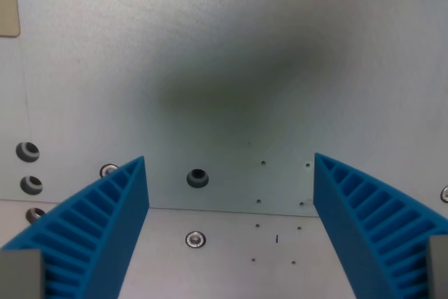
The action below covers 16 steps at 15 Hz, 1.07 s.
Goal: Rotate around base positive z
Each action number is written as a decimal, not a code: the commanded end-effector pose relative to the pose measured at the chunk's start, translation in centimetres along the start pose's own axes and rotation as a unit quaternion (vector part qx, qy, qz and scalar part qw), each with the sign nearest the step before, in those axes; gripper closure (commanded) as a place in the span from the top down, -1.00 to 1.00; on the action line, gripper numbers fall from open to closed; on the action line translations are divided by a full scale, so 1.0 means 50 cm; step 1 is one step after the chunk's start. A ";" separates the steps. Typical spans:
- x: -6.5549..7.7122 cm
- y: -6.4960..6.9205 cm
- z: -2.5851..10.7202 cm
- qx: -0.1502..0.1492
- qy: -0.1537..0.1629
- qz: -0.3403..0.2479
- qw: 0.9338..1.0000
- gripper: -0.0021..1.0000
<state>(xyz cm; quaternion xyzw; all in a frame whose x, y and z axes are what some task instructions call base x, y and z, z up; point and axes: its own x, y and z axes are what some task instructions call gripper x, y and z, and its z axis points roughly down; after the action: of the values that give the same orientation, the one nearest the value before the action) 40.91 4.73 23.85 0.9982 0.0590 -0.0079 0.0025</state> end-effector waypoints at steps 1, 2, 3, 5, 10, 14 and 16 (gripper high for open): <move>0.001 0.001 -0.005 -0.001 0.004 -0.051 0.999 1.00; 0.001 0.001 -0.005 -0.001 0.004 -0.057 0.998 1.00; 0.001 0.001 -0.005 -0.001 0.004 -0.064 0.998 1.00; 0.001 0.001 -0.005 -0.002 0.004 -0.077 0.997 1.00; 0.001 0.001 -0.005 -0.002 0.004 -0.111 0.994 1.00; 0.001 0.001 -0.005 -0.003 0.004 -0.137 0.991 1.00; 0.001 0.001 -0.005 -0.003 0.004 -0.150 0.989 1.00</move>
<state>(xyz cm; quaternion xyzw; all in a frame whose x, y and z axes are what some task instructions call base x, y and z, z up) 40.91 4.73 23.85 0.9897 0.1428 -0.0081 0.0020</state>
